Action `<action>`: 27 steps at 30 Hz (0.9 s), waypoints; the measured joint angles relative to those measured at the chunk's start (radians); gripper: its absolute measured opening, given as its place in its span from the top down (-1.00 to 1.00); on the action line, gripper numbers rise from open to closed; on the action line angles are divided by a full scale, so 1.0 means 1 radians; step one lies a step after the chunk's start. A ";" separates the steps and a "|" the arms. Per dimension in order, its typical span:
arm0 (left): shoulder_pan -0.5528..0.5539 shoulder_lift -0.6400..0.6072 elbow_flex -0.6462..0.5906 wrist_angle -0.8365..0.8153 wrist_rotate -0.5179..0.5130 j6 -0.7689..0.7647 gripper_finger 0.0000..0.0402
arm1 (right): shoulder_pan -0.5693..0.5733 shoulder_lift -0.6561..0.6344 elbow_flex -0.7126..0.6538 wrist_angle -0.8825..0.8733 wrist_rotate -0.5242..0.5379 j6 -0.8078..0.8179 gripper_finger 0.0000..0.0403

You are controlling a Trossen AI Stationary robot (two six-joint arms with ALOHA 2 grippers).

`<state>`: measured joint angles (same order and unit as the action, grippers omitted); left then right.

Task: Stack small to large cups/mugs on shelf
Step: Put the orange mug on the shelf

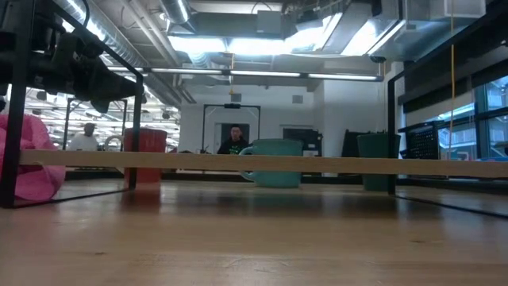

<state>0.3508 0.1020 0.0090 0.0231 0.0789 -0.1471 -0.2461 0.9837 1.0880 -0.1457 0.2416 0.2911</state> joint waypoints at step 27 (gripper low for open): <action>0.000 0.000 0.000 0.000 0.000 0.000 1.00 | -0.022 0.211 0.041 0.091 -0.192 0.192 0.92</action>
<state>0.3511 0.1020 0.0090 0.0231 0.0791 -0.1474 -0.2676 1.1949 1.1286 -0.0551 0.0493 0.4835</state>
